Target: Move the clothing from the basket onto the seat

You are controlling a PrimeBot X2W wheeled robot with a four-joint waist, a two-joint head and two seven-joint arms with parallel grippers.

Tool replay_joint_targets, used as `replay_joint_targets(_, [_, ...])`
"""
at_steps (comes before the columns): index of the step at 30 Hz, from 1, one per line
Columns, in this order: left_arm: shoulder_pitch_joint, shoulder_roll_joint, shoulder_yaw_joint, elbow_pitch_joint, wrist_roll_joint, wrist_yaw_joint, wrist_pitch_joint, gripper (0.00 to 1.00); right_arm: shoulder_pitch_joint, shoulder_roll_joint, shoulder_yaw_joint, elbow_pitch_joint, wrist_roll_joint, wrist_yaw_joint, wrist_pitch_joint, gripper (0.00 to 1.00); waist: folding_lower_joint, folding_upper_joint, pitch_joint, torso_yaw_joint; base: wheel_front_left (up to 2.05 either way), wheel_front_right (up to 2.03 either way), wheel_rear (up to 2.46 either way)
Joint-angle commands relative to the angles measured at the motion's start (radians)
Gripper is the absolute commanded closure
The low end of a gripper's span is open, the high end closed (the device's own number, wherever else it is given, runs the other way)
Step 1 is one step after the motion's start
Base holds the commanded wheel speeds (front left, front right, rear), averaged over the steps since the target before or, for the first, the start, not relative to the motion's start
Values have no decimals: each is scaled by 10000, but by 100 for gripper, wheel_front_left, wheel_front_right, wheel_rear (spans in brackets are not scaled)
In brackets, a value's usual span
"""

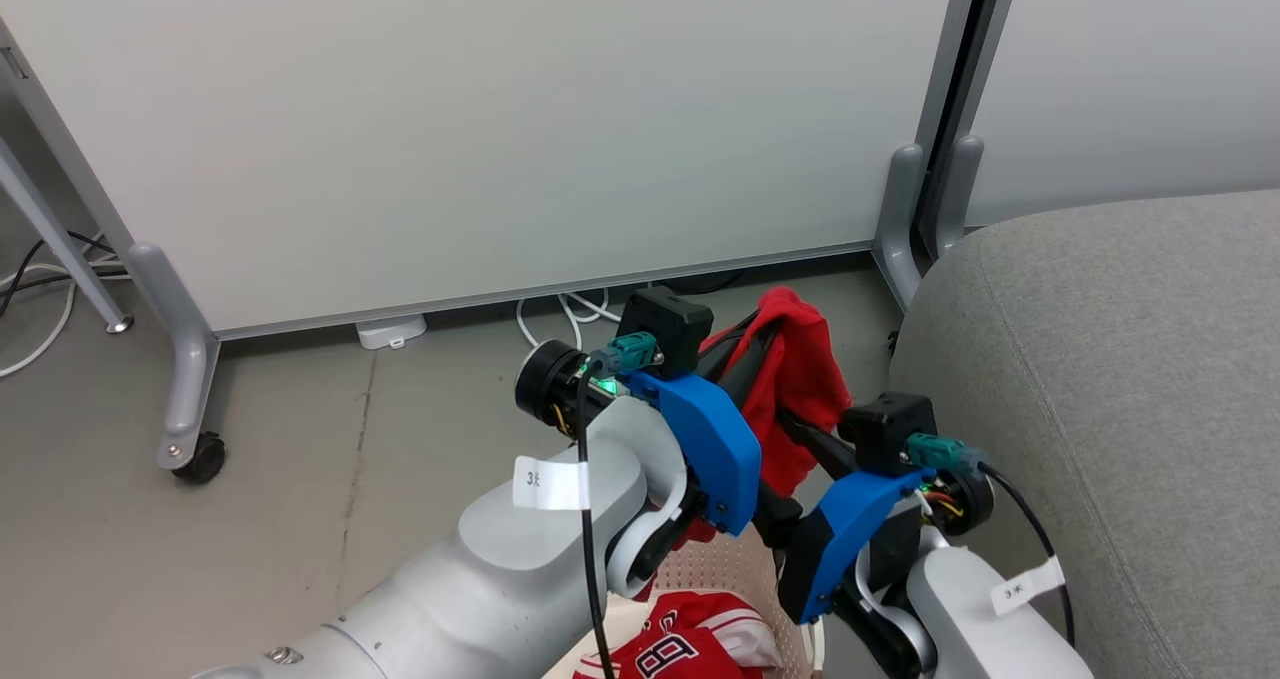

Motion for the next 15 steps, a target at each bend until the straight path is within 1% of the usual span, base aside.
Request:
replay_joint_targets(1, [-167, -2, -9, -46, -58, 37, -21, 100, -263, -36, 80, 143, 67, 5, 3, 0, 0, 0, 1, 6, 0, 0, 0])
replay_joint_targets(6, [-207, -4, -53, -108, -80, 45, -17, 100, -757, -34, 243, 862, 250, 5, -81, 0, 0, 0, 21, 22, 0, 0, 0])
replay_joint_targets(7, [-215, -1, -60, -118, -92, 43, -18, 100, -838, -36, 273, 994, 277, 5, -96, 22, 0, 0, 27, 25, 0, 0, 0])
replay_joint_targets(8, [-222, -1, -67, -126, -107, 42, -20, 100, -909, -36, 302, 1112, 330, 5, -107, 49, 0, 0, 32, 26, 0, 0, 0])
replay_joint_targets(10, [-237, -2, -80, -144, -125, 47, -23, 100, -1050, -36, 349, 1351, 400, 5, -133, 68, 0, 0, 40, 25, 0, 0, 0])
replay_joint_targets(12, [-235, -2, -88, -164, -143, 42, -20, 100, -1184, -36, 406, 1559, 423, 5, -189, 91, 0, 0, 46, 22, 0, 0, 0])
replay_joint_targets(13, [-229, -2, -94, -167, -144, 36, -21, 100, -1242, -36, 425, 1646, 434, 5, -228, 100, 0, 0, 47, 19, 0, 0, 0])
replay_joint_targets(15, [-228, -3, -102, -168, -141, 24, -37, 100, -1348, -36, 458, 1828, 456, 5, -317, 100, 0, 0, 45, 8, 0, 0, 0])
